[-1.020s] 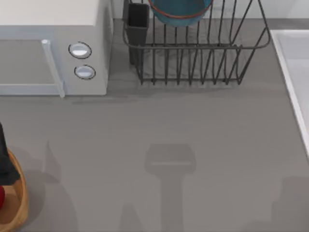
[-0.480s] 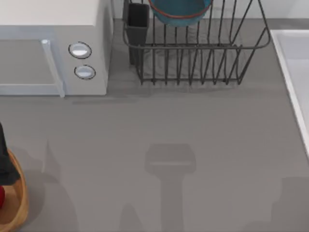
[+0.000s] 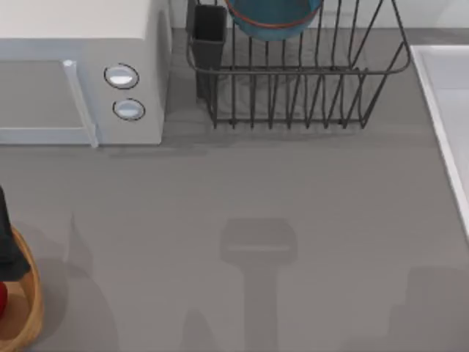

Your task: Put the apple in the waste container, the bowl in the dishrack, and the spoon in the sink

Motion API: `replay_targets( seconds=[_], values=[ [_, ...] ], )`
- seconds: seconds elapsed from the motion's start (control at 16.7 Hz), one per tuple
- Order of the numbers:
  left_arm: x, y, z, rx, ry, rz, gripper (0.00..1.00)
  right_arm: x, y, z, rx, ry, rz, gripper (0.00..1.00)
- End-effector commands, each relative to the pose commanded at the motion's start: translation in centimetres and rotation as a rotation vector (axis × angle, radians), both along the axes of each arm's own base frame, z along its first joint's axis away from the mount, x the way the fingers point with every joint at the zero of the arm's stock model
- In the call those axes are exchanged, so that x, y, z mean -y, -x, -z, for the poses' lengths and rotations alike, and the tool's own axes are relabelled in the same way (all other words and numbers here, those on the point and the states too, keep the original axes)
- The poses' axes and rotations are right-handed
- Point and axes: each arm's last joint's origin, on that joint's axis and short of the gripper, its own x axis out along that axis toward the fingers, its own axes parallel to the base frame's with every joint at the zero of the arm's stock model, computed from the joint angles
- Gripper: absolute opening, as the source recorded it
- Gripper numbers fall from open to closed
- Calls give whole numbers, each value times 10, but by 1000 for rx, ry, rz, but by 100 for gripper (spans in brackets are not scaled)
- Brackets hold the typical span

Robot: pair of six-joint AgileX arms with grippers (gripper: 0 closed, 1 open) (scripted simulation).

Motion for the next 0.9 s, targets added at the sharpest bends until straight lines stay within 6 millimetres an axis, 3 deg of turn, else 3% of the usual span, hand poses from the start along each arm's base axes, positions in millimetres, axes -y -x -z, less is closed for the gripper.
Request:
replay_targets(
  seconds=[0.42,0.72,0.9],
  values=[
    [0,0,0,0,0,0,100,-3,5,-65,3,1,-1,0],
    [0,0,0,0,0,0,100,-3,5,-66,1,1,0,0],
    [0,0,0,0,0,0,100,1,-8,-70,-17,-4,0,0]
  ],
)
